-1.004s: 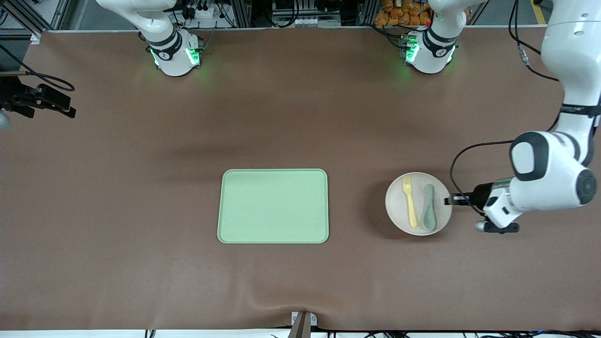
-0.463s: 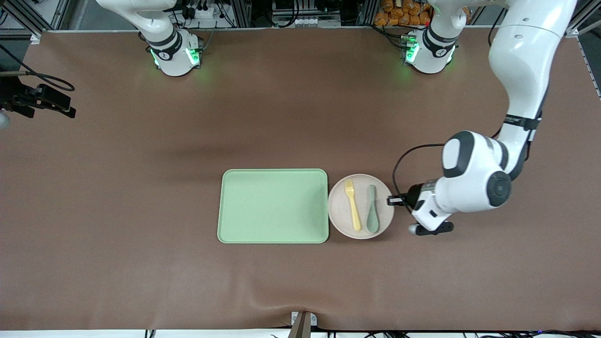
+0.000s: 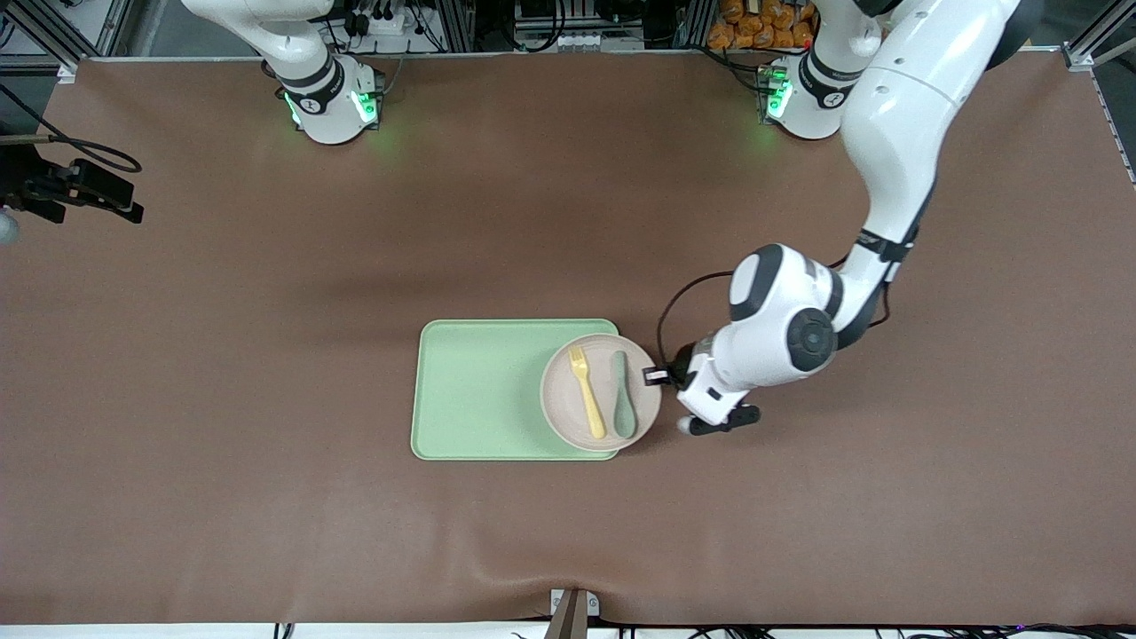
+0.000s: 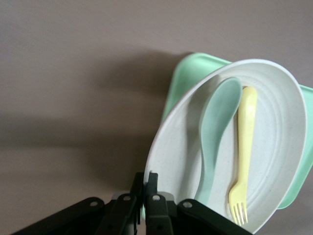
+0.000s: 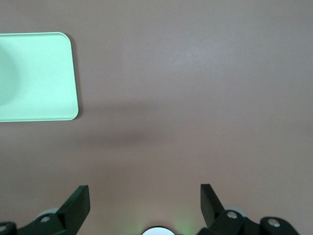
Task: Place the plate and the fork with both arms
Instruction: 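Carry the plate with the left gripper onto the green tray, then release the plate with the left gripper while the right gripper reaches the fork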
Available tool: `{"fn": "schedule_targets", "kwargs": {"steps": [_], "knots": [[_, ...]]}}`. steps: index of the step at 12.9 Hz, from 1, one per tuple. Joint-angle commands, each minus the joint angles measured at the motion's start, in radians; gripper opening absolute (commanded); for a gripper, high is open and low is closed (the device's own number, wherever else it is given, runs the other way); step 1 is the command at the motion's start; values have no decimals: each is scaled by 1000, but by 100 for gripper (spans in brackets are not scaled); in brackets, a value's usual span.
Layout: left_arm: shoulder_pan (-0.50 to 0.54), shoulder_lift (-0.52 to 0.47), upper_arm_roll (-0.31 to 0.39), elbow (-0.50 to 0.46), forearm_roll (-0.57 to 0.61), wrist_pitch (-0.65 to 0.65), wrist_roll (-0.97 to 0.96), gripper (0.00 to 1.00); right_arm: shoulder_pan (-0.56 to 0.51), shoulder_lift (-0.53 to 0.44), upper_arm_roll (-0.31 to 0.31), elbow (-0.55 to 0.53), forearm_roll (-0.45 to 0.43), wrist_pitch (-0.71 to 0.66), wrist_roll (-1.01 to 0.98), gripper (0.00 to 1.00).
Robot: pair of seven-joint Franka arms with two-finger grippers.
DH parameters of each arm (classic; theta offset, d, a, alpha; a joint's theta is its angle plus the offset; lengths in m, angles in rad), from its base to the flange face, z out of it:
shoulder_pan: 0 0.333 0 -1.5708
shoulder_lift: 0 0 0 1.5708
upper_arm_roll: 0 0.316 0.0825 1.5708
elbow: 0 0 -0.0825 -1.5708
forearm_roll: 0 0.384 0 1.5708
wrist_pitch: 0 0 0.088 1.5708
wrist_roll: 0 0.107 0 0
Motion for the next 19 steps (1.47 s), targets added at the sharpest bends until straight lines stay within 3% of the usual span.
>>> {"fn": "schedule_targets", "kwargs": {"steps": [1,7,11,16,17,18,19], "knots": [[-92,64,15,63,-19,83,-90,0,10,-3,-5,-1,-3,3,15,100],[-215,162,38,129,-19,202,-98,0,23,7,-3,1,-3,6,15,100],[-307,181,105,128,-12,217,-76,0,64,31,-3,4,-2,22,12,100],[-297,195,114,123,-11,217,23,0,121,91,-3,4,-2,91,6,100],[-298,195,128,126,-12,217,25,20,130,114,-3,5,5,111,6,100],[-300,193,145,129,-12,217,23,55,141,132,-3,5,23,128,6,100],[-298,192,148,132,-12,217,22,79,145,145,-5,7,50,141,6,100]]}}
